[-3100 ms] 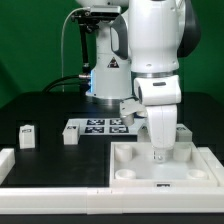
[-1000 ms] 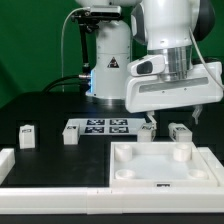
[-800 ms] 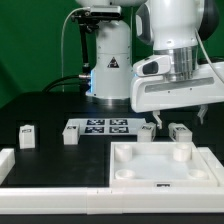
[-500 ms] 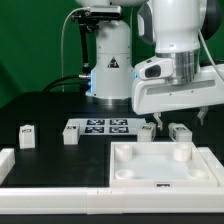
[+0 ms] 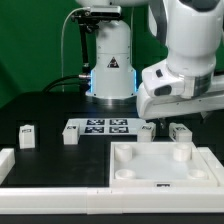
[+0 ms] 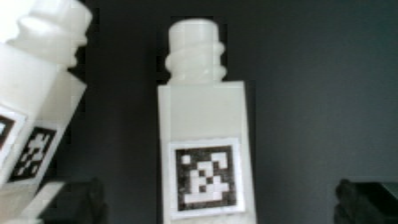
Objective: Assemble one leg
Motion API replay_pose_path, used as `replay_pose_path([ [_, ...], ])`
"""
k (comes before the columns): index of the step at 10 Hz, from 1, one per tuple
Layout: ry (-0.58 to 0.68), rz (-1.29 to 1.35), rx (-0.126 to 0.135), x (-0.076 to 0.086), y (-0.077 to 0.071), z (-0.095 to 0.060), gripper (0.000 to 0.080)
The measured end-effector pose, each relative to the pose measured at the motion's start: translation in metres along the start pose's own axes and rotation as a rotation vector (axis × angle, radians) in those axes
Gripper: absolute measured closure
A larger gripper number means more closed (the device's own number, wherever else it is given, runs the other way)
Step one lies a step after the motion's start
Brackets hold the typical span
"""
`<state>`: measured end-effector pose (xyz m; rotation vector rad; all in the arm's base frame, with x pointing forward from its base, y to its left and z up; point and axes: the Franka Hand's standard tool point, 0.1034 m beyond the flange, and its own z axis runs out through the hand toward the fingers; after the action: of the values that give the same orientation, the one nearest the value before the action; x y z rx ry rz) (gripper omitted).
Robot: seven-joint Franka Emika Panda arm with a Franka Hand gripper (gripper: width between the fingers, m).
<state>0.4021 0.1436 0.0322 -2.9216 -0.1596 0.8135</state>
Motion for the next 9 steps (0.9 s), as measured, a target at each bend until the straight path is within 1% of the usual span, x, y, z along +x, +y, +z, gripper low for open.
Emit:
replay_pose_path([
  [1,-0.063,0.005,0.005,0.000,0.001,0.003,0.0150],
  [2,-0.167,0.007,0.011,-0.004,0.002,0.006,0.0150],
  [3,-0.285,0.007,0.023,-0.003,0.002,0.008,0.0150],
  [4,-0.370,0.005,0.032,-0.001,0.001,0.012,0.0150],
  [5,-0.371,0.007,0.036,0.004,0.002,0.018,0.0150],
  [6,-0.354,0.011,0.036,0.005,0.003,0.023,0.0150],
  [9,-0.352,0.010,0.035,0.005,0.003,0.027,0.0150],
])
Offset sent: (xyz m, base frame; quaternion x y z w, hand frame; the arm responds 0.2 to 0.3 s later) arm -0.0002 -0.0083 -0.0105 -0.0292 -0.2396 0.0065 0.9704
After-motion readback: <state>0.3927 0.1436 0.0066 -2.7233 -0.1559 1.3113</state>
